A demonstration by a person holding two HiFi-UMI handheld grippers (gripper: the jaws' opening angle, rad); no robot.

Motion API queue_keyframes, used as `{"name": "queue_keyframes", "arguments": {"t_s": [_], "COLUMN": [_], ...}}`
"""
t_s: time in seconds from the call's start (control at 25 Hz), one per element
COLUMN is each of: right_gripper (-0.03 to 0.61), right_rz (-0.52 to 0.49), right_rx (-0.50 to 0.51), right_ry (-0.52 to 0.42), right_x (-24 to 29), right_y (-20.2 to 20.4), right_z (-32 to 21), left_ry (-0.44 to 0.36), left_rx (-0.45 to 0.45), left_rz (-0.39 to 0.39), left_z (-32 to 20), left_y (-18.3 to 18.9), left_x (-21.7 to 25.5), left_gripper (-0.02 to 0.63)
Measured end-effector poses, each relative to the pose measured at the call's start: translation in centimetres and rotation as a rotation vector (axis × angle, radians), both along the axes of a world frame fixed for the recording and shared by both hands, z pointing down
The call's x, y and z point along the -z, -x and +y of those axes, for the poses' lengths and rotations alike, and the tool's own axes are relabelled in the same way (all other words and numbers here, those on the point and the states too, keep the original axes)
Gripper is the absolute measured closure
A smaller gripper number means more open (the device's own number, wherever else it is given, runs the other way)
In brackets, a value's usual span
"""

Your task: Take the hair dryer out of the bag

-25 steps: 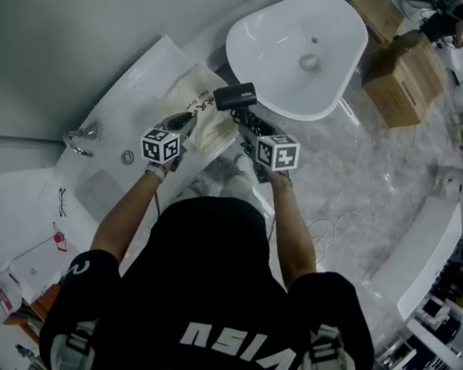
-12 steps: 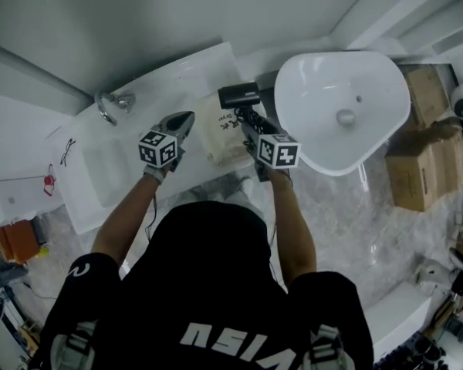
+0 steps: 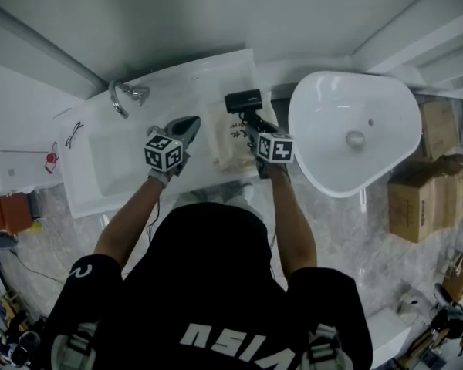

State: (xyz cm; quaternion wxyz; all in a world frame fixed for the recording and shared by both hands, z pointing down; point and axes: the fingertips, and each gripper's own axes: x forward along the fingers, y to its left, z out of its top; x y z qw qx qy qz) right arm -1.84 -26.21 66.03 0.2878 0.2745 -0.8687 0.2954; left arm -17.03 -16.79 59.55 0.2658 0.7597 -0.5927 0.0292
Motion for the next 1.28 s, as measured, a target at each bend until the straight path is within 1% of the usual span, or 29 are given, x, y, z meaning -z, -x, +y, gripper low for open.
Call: {"name": "queue_keyframes", "arguments": {"t_s": [0.2, 0.48, 0.68, 0.92, 1.08, 1.16, 1.28], "right_gripper": [0.354, 0.353, 0.332, 0.303, 0.302, 0.303, 0.304], "right_rz": [0.071, 0.124, 0.126, 0.165, 0.143, 0.123, 0.093], "right_rx": [0.013, 0.023, -0.035, -0.028, -0.013, -0.008, 0.001], "right_ry": [0.045, 0.111, 0.168, 0.114, 0.082, 0.044, -0.046], "right_x": [-4.0, -8.1, -10.3, -10.4, -8.5, -6.8, -3.4], "right_y": [0.2, -0.7, -1.4, -1.4, -1.4, -1.4, -1.4], "right_z": [0.0, 0.2, 0.4, 0.6, 0.5, -0.1, -1.4], "left_ry": [0.007, 0.03, 0.051, 0.049, 0.043, 0.037, 0.026], "left_rx": [0.004, 0.028, 0.022, 0.013, 0.01, 0.015, 0.02], "left_rz": [-0.008, 0.002, -0.001, 0.001, -0.003, -0.001, -0.009], "left_z": [0.1, 0.0, -0.1, -0.7, -0.8, -1.0, -1.4], "left_y": [0.2, 0.7, 0.6, 0.2, 0.3, 0.4, 0.3], "left_x": [-0.3, -1.0, -1.8, -1.8, -1.6, -1.3, -0.8], "left_gripper": [0.615, 0.615, 0.615, 0.615, 0.615, 0.615, 0.615]}}
